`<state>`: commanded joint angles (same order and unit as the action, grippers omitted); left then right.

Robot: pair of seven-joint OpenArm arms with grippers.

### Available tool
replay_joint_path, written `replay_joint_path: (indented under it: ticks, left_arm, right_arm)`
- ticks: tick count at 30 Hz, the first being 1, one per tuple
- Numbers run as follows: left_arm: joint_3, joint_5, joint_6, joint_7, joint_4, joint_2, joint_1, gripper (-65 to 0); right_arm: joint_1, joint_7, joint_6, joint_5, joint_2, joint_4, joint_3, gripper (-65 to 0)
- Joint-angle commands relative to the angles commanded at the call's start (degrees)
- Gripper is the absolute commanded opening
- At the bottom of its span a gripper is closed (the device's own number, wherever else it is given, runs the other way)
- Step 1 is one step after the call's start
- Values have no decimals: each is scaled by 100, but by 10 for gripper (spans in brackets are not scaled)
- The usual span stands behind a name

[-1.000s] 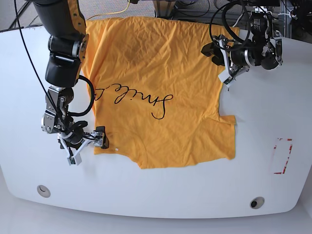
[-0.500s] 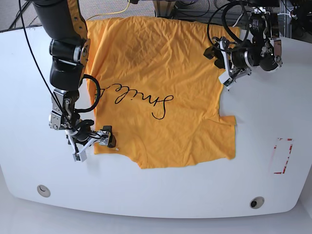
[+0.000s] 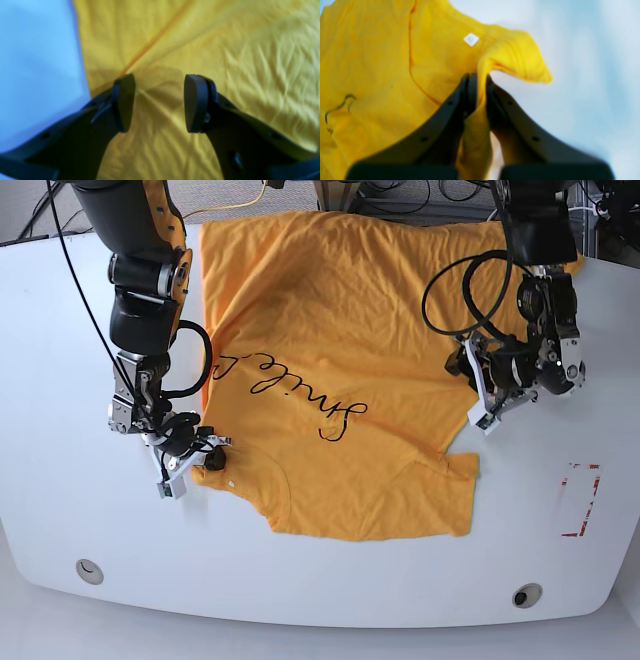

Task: Layout the t-shirt on the table in an organized manner, then fold the t-shirt properly
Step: 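Regrasp the shirt with both grippers and pull the edges outward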

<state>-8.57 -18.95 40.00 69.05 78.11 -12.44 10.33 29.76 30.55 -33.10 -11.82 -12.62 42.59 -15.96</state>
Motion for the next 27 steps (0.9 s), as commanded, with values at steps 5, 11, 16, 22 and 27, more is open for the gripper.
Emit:
replay_joint_path:
  ticks: [5, 11, 16, 22, 27]
  left_arm:
    - [545, 0, 0, -273, -431, -185, 615, -350]
    - [1081, 0, 0, -563, -536, -264, 870, -350]
    - [1424, 0, 0, -738, -519, -264, 1020, -350]
    - [1503, -26, 0, -765, -492, -237, 1213, -350]
    - [1459, -44, 0, -580, -53, -237, 1301, -350]
  right_arm:
    - [-211, 18, 0, -9, -237, 26, -9, -648]
    - [-695, 343, -9, -18, -457, 484, -484, -648]
    - [-1327, 818, -9, -9, -475, 1354, -958, -636]
    - [-1952, 1064, 9, -9, -413, 2505, -1011, -412]
    - [-2215, 1081, 44, 35, -158, 3323, -1011, -176]
